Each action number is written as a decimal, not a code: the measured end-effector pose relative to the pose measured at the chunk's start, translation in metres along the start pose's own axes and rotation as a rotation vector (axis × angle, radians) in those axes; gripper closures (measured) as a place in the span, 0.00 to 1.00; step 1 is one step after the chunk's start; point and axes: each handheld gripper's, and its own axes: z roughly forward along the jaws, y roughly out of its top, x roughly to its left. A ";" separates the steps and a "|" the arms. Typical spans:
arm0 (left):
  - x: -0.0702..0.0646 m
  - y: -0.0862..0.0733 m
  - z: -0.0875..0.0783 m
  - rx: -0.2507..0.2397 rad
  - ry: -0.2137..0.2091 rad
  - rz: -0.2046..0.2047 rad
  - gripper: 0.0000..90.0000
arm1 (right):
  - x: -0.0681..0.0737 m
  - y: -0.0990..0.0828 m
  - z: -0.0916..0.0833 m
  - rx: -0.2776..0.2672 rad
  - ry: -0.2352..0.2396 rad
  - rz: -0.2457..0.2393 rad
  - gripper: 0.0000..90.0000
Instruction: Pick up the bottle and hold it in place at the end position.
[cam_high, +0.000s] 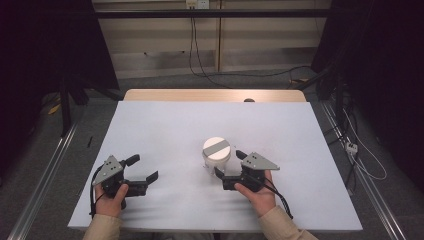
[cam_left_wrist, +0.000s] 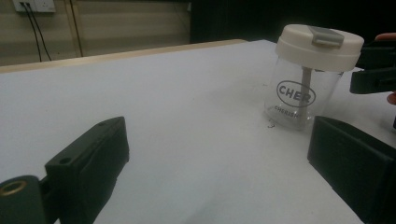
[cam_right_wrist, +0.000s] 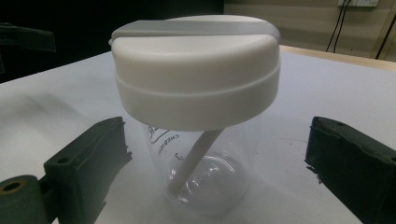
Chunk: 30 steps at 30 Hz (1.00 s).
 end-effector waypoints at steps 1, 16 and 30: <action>0.000 0.000 0.000 0.000 0.001 0.001 0.06 | 0.001 0.000 0.002 0.005 0.002 -0.002 0.05; 0.001 0.000 0.000 0.007 -0.001 -0.001 0.06 | 0.004 0.001 0.015 0.036 -0.001 -0.001 0.06; 0.001 -0.001 0.001 0.010 -0.002 -0.001 0.06 | 0.006 0.003 0.029 0.057 -0.019 0.003 0.07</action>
